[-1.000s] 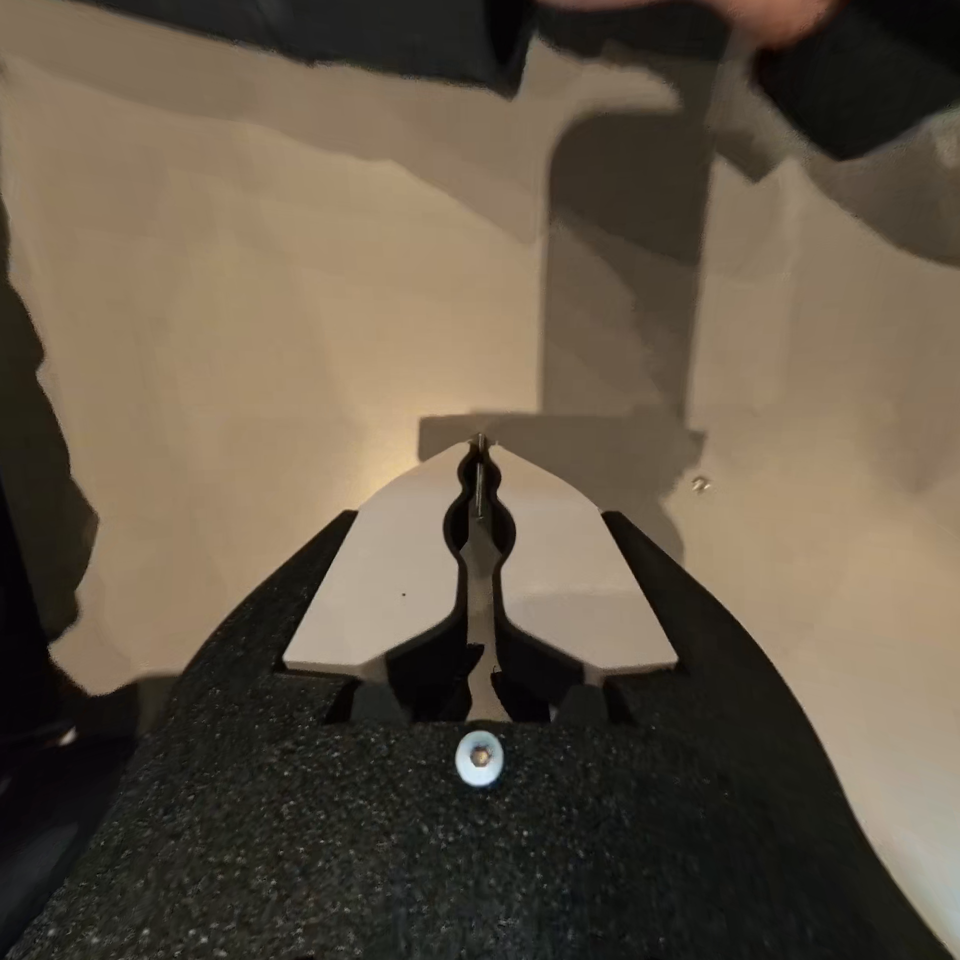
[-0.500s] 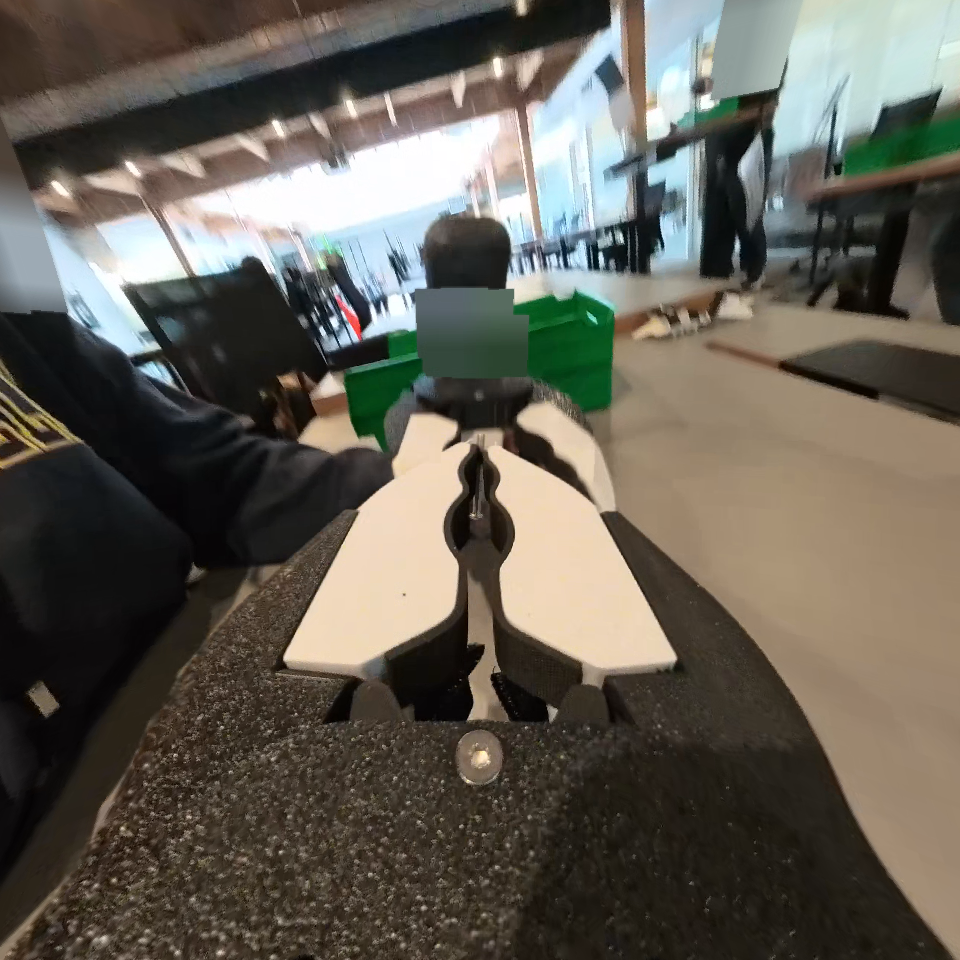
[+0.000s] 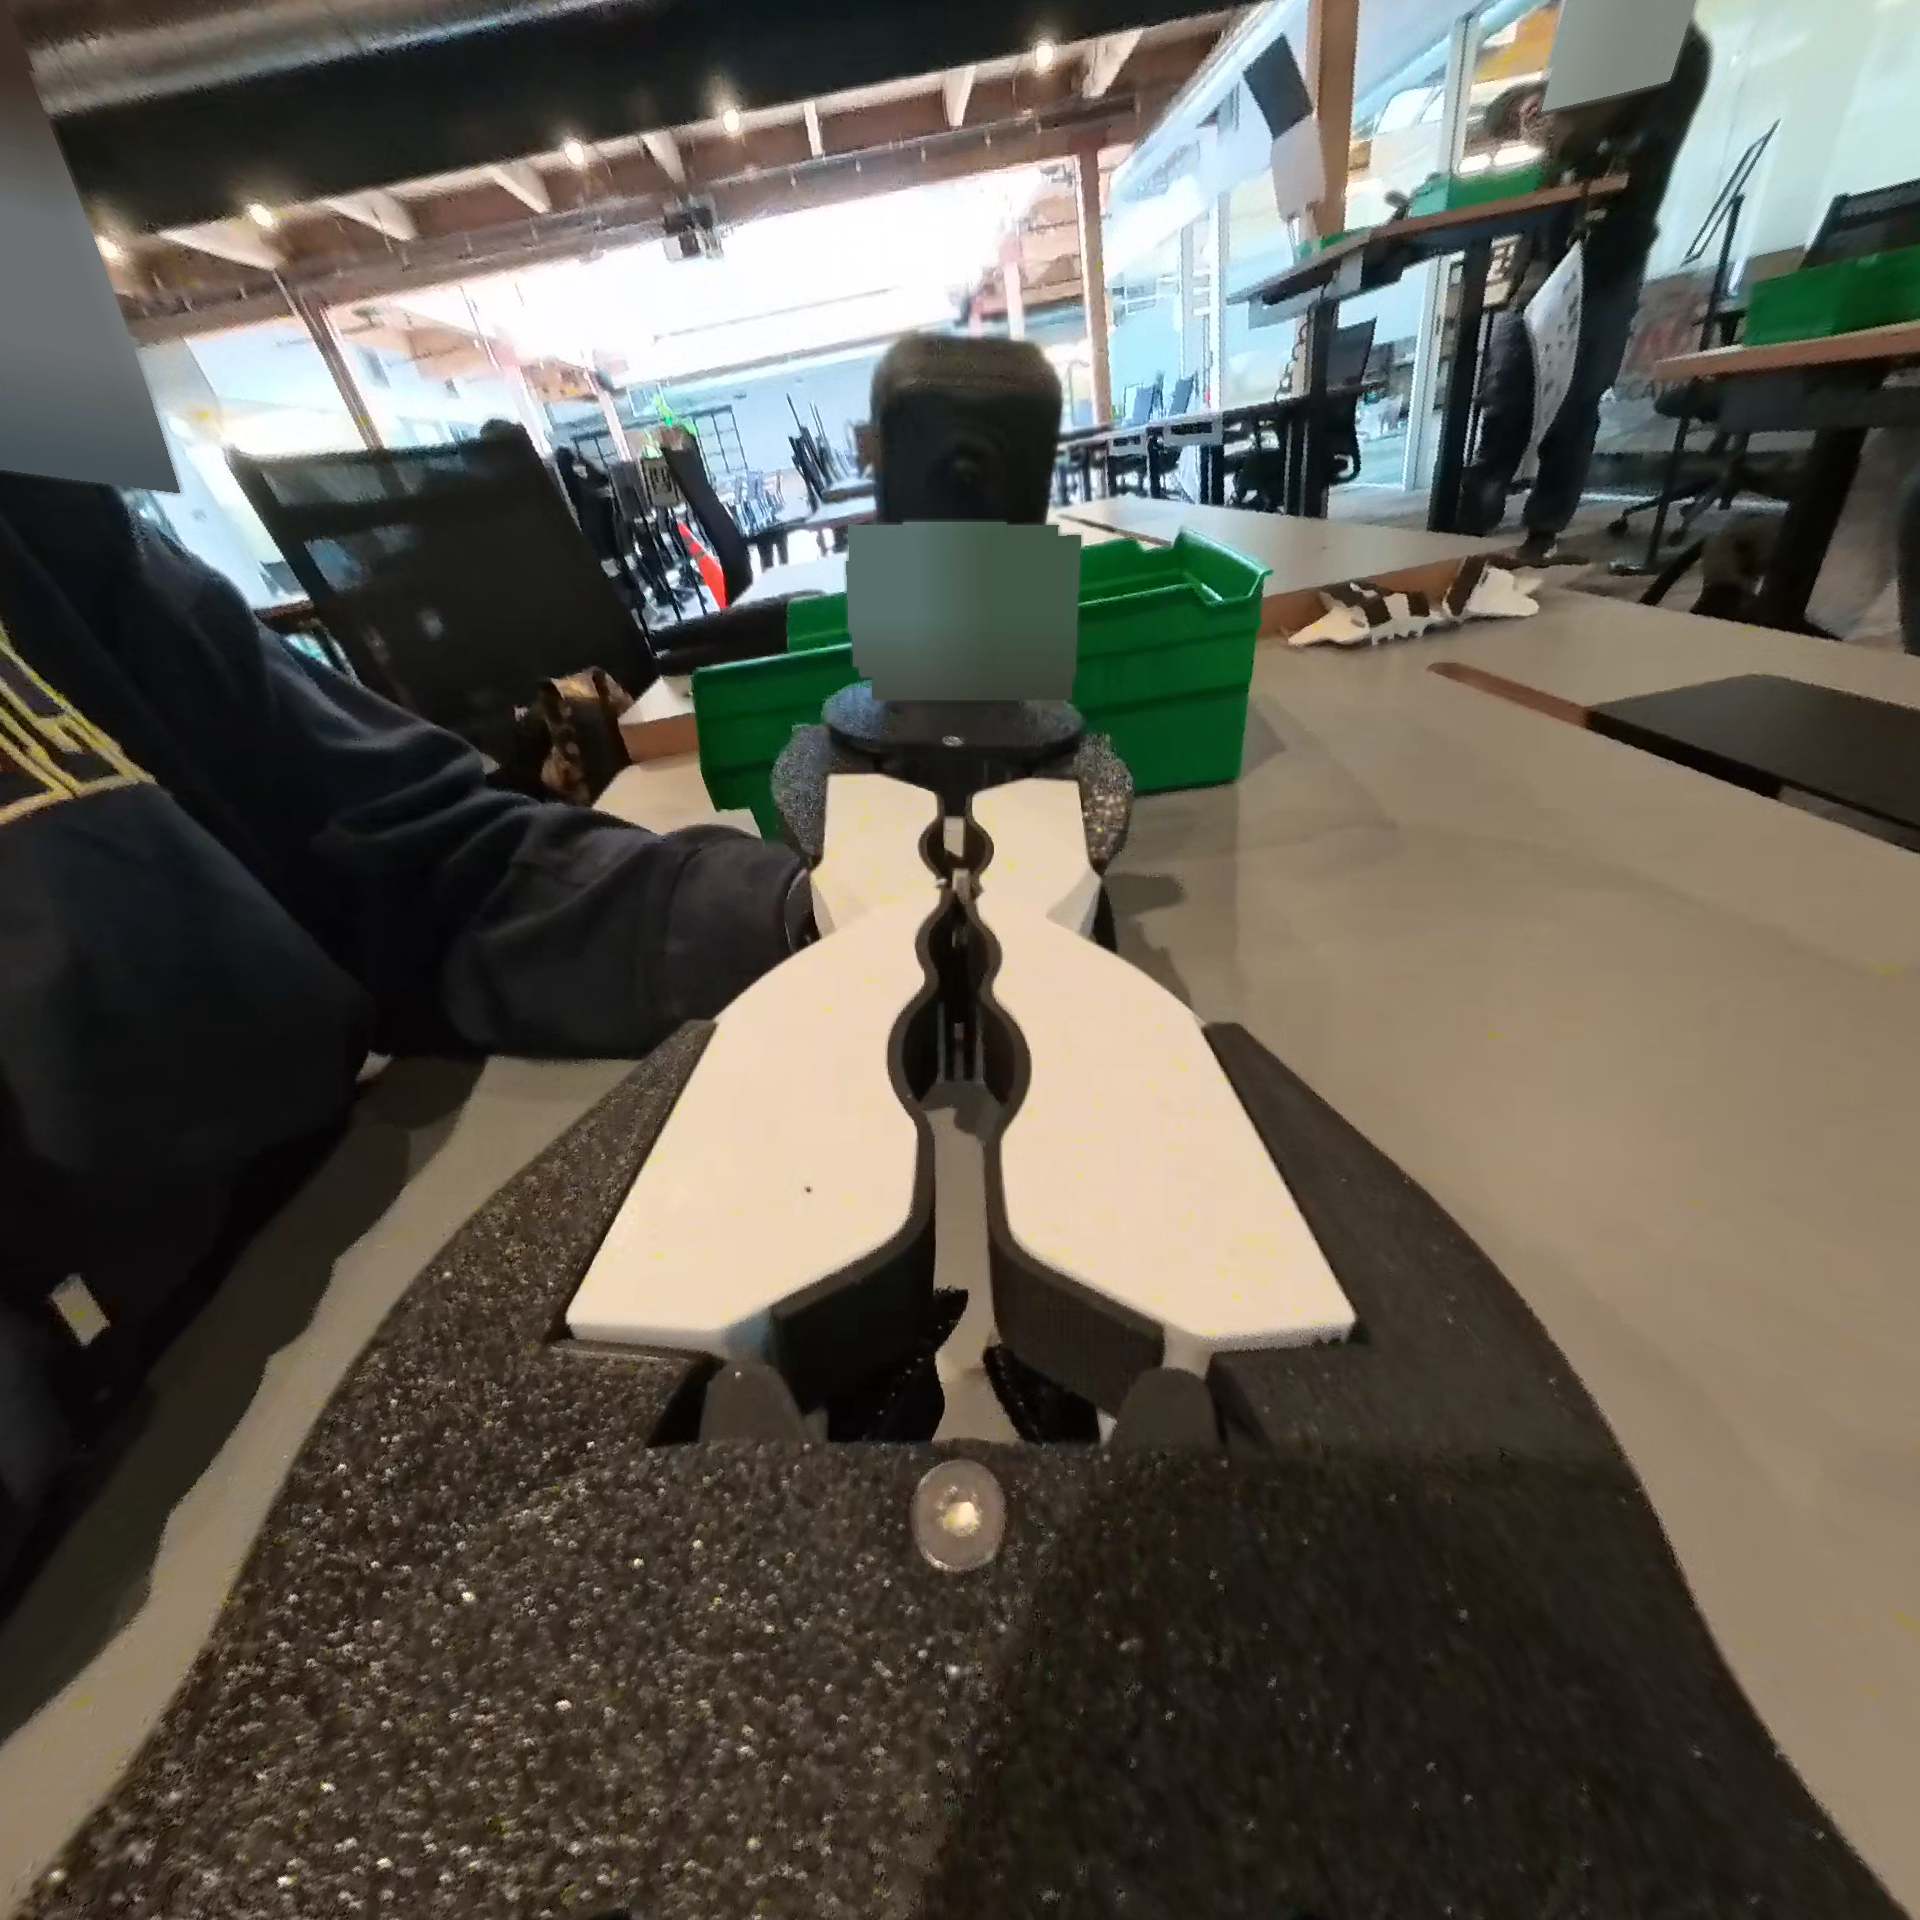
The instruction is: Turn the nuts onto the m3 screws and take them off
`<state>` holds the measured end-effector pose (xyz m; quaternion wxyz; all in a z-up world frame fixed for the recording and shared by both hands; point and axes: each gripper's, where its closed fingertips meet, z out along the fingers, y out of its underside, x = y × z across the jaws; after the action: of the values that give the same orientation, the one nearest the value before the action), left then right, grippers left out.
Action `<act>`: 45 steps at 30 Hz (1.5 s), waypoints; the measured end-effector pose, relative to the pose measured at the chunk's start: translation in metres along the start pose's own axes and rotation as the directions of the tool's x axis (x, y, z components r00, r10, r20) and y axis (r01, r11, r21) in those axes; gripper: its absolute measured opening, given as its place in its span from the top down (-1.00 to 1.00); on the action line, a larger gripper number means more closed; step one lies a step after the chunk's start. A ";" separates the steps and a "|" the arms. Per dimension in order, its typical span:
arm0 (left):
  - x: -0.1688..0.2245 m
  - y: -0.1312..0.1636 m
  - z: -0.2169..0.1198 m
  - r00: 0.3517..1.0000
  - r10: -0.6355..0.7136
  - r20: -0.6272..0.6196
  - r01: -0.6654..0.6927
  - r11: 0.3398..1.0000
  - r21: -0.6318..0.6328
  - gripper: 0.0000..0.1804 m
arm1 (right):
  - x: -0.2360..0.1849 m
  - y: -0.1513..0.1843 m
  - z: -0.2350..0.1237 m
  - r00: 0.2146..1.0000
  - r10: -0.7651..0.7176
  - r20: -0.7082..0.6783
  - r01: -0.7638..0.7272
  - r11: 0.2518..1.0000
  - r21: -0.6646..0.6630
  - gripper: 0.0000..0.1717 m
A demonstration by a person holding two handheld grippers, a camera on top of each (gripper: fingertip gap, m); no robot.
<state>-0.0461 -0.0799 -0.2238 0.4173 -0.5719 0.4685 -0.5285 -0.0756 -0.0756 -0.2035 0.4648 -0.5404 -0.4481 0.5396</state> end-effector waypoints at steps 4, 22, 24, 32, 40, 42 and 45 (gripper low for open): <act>-0.005 0.010 0.001 0.993 0.086 0.078 -0.078 0.992 -0.103 0.99 | 0.000 0.006 -0.001 1.000 -0.022 -0.013 0.022 0.998 -0.061 0.75; -0.065 0.028 -0.038 0.840 0.258 0.478 -0.113 0.944 -0.311 0.99 | 0.037 0.089 -0.021 0.951 -0.182 -0.249 -0.021 0.768 -0.640 0.81; -0.063 0.032 -0.035 0.855 0.244 0.458 -0.098 0.943 -0.318 0.99 | 0.037 0.093 -0.020 0.954 -0.161 -0.255 -0.044 0.763 -0.645 0.83; -0.059 0.035 -0.028 0.861 0.269 0.432 -0.124 0.934 -0.334 0.99 | 0.040 0.100 -0.014 0.949 -0.096 -0.299 -0.123 0.763 -0.635 0.83; -0.056 0.036 -0.026 0.867 0.277 0.415 -0.135 0.931 -0.340 0.99 | 0.042 0.100 -0.019 0.939 -0.116 -0.324 -0.128 0.757 -0.641 0.79; -0.056 0.036 -0.025 0.869 0.274 0.411 -0.132 0.931 -0.341 0.99 | 0.042 0.100 -0.019 0.940 -0.104 -0.325 -0.133 0.765 -0.630 0.84; -0.056 0.038 -0.025 0.872 0.276 0.405 -0.129 0.927 -0.353 0.99 | 0.041 0.100 -0.019 0.944 -0.090 -0.317 -0.136 0.769 -0.624 0.91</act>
<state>-0.0743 -0.0330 -0.2709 0.4706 -0.6842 0.4960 -0.2538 -0.0574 -0.0517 -0.3094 0.3148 -0.7535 -0.5137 0.2633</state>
